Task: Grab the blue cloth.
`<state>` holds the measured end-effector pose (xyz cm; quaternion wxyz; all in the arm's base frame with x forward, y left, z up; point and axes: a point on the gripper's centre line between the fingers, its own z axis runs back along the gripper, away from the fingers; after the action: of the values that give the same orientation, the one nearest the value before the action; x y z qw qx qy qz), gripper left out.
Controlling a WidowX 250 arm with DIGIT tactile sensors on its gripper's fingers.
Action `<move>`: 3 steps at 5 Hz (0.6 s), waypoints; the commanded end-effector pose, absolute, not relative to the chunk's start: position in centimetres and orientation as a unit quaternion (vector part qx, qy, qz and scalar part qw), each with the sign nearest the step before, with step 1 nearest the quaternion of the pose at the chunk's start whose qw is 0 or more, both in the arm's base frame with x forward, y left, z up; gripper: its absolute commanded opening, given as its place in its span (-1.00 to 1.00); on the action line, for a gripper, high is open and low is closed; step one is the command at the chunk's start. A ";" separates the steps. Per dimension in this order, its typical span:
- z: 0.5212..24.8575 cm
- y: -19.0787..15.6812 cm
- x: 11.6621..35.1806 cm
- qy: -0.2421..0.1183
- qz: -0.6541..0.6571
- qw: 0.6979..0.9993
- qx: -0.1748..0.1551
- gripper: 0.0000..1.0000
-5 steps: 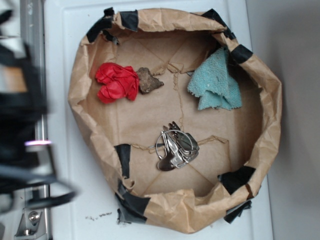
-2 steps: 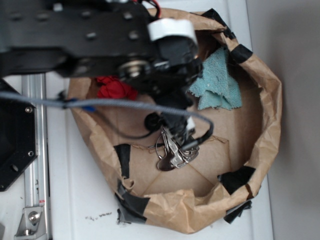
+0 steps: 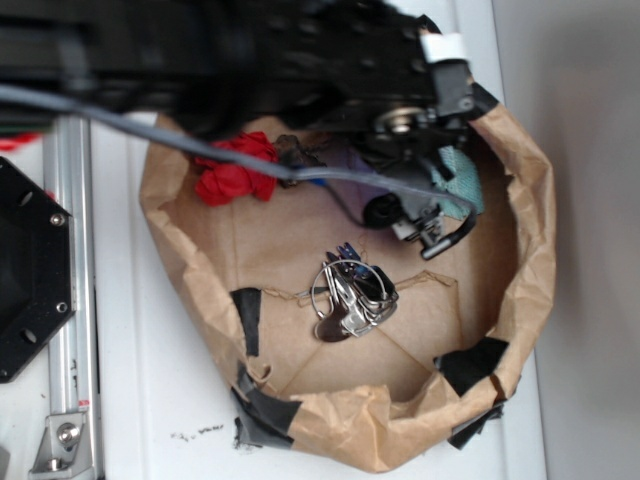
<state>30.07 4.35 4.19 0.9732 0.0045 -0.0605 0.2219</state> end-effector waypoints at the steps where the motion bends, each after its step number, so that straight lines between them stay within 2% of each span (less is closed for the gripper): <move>1: 4.9 2.9 33.0 -0.089 0.191 0.977 0.008 -1.00; 2: 4.8 3.2 33.0 -0.084 0.215 0.972 0.048 -1.00; 3: 4.5 4.0 33.2 -0.072 0.221 0.970 0.065 -1.00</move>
<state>31.95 3.78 2.81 0.9720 0.0701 -0.0403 0.2207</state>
